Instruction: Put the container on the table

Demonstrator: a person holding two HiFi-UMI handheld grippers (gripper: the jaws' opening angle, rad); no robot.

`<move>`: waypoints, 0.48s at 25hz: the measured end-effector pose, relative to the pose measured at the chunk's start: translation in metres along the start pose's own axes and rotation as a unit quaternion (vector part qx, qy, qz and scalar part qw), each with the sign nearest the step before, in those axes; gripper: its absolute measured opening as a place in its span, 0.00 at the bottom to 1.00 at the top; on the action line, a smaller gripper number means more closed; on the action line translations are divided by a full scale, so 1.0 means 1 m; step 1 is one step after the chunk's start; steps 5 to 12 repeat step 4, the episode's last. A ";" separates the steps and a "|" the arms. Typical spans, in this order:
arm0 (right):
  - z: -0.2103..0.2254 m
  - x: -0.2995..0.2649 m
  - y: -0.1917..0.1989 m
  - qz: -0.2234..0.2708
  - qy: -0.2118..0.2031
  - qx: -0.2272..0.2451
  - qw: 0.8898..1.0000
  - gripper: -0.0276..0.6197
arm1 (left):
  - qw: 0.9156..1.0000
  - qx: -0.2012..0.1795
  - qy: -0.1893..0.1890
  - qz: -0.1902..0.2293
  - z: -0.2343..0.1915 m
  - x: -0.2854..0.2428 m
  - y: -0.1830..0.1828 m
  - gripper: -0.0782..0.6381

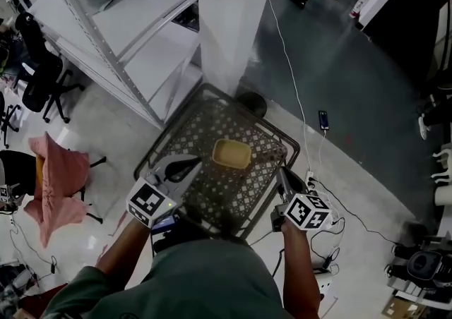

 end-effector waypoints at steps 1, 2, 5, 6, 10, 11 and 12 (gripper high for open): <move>0.001 0.000 -0.001 0.001 -0.002 -0.001 1.000 0.05 | 1.000 0.001 0.003 -0.002 0.002 -0.002 0.001 0.11; 0.001 0.001 -0.001 0.001 -0.003 -0.001 1.000 0.05 | 1.000 0.003 0.005 -0.004 0.004 -0.005 0.003 0.11; 0.002 0.001 -0.003 0.001 -0.005 -0.002 1.000 0.05 | 1.000 0.007 0.010 -0.009 0.008 -0.009 0.007 0.11; 0.002 0.001 -0.003 0.001 -0.005 -0.002 1.000 0.05 | 1.000 0.007 0.010 -0.009 0.008 -0.009 0.007 0.11; 0.002 0.001 -0.003 0.001 -0.005 -0.002 1.000 0.05 | 1.000 0.007 0.010 -0.009 0.008 -0.009 0.007 0.11; 0.002 0.001 -0.003 0.001 -0.005 -0.002 1.000 0.05 | 1.000 0.007 0.010 -0.009 0.008 -0.009 0.007 0.11; 0.002 0.001 -0.003 0.001 -0.005 -0.002 1.000 0.05 | 1.000 0.007 0.010 -0.009 0.008 -0.009 0.007 0.11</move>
Point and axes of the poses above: the fingertips, and each gripper's own axes: x backward along the fingers, z to its right, y out of its underside, the point moved 7 cm from there along x, backward along the fingers, and after that the axes turned 10 degrees about z, right-handed, at the moved point
